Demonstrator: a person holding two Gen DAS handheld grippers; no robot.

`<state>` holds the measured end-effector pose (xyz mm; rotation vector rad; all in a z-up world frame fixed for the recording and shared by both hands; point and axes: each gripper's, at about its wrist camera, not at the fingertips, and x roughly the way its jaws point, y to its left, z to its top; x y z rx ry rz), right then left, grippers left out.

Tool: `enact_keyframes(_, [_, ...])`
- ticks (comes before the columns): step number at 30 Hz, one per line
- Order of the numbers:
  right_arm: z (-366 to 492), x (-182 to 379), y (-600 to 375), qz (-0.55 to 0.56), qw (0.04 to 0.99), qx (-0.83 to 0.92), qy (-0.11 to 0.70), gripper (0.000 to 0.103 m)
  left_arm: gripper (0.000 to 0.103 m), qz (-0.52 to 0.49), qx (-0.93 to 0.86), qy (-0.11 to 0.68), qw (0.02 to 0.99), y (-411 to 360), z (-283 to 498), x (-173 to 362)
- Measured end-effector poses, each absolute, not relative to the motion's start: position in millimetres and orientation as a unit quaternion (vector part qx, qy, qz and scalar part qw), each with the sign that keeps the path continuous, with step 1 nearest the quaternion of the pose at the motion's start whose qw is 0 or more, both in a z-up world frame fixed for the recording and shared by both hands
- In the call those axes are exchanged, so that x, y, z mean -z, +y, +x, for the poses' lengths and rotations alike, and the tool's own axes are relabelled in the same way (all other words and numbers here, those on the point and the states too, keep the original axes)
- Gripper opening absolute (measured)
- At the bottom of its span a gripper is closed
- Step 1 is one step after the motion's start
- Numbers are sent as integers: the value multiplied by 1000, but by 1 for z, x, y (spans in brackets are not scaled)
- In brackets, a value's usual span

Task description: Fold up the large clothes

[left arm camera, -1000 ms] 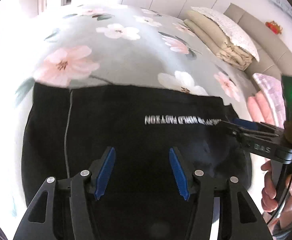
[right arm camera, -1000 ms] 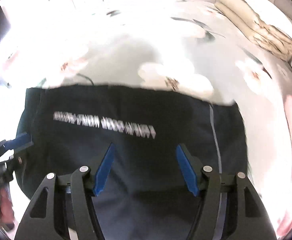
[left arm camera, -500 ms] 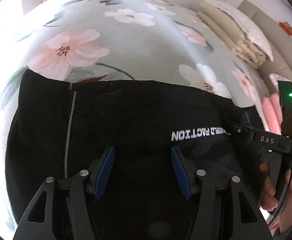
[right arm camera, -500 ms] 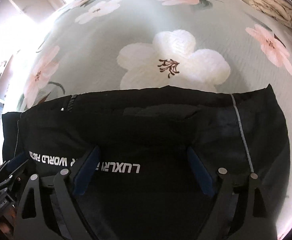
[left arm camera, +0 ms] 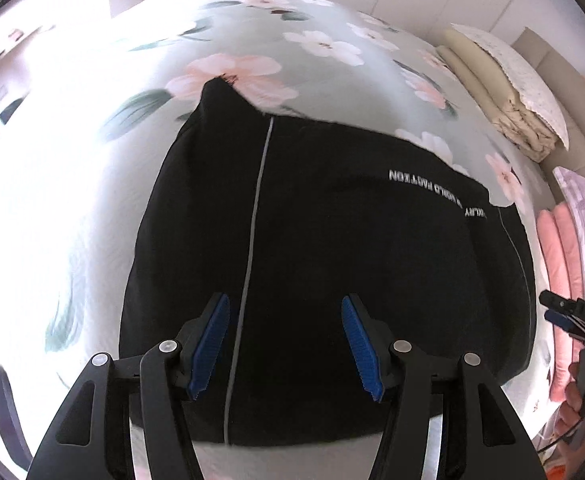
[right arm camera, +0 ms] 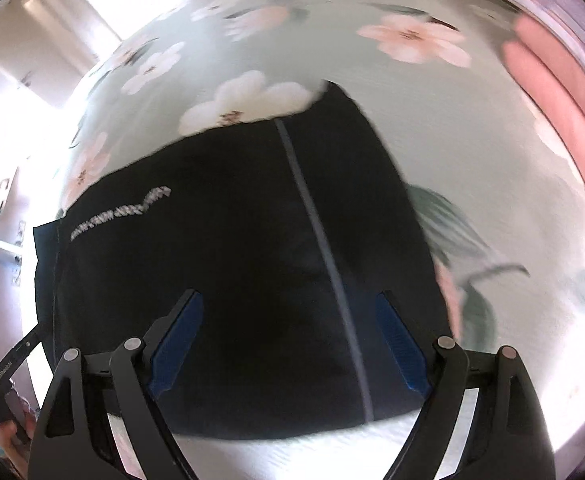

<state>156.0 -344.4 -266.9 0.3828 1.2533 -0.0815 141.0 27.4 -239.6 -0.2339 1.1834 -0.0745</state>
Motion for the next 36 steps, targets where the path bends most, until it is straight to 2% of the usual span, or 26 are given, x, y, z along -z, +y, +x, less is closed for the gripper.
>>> enact_keyframes(6, [133, 275, -358, 193, 774, 41, 601, 89, 61, -73, 21, 566, 821, 14, 120, 236])
enact_keyframes(14, [139, 273, -351, 126, 779, 25, 613, 89, 61, -44, 27, 554, 831, 6, 113, 225])
enact_keyframes(21, [168, 287, -372, 59, 790, 30, 609, 89, 61, -27, -32, 518, 854, 62, 134, 213])
enact_keyframes(24, [185, 303, -385, 78, 781, 23, 619, 89, 61, -43, -24, 539, 841, 85, 149, 223])
enact_keyframes(27, [194, 311, -396, 124, 774, 1, 621, 89, 61, -130, 60, 589, 795, 102, 165, 251])
enact_keyframes(32, [203, 332, -405, 159, 758, -43, 632, 93, 61, -215, 92, 608, 759, 125, 176, 288])
enact_keyframes(34, [207, 339, -409, 174, 750, -60, 635, 96, 66, -212, 84, 614, 756, 132, 179, 294])
enact_keyframes(36, [210, 347, -411, 177, 745, -68, 639, 102, 74, -187, 77, 623, 756, 132, 182, 298])
